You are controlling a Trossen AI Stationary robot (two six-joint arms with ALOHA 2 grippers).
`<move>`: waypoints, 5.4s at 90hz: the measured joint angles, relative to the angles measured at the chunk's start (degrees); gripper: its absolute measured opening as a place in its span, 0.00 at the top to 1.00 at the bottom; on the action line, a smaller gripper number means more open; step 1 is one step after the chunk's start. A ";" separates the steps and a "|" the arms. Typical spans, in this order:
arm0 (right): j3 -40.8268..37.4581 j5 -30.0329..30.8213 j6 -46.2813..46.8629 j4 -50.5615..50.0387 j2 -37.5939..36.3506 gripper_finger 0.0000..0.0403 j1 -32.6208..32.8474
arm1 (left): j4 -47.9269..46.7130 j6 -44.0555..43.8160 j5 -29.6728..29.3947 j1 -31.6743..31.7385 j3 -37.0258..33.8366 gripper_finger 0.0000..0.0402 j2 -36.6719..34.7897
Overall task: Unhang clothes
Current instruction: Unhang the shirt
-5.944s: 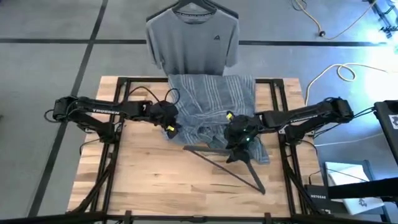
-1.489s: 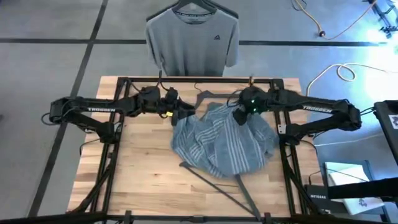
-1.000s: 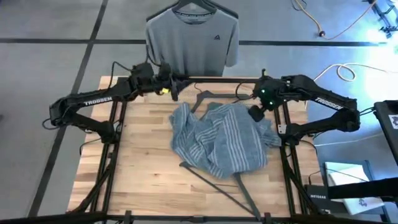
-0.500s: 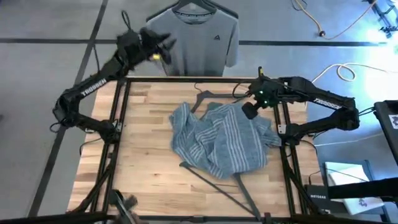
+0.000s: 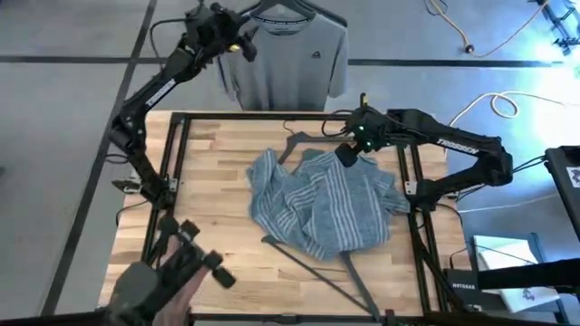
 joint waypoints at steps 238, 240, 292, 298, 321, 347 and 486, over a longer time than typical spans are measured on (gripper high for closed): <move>0.00 -6.59 -26.33 14.70 0.18 0.09 -22.80 | -3.61 -13.23 22.38 4.14 0.95 0.93 3.38; 0.00 -6.58 -26.33 14.75 0.18 0.09 -22.80 | -3.80 -13.25 22.63 4.12 1.24 0.93 3.33; 0.00 -7.01 -25.85 14.86 0.18 0.09 -22.75 | -6.72 -13.92 26.23 4.58 5.26 0.93 3.10; 0.00 -6.99 -25.87 14.78 0.18 0.09 -22.75 | -9.33 -13.73 26.36 4.90 5.28 0.93 3.07; 0.00 -7.14 -26.57 14.75 0.18 0.09 -22.77 | -17.46 -8.57 26.80 4.99 5.32 0.93 2.99; 0.00 -7.53 -26.84 14.65 0.18 0.09 -22.80 | -18.37 -6.81 27.94 5.93 5.28 0.93 1.73; -0.02 -7.99 -25.72 15.17 0.18 0.09 -22.80 | -33.42 -0.69 27.11 9.98 6.09 0.93 -10.11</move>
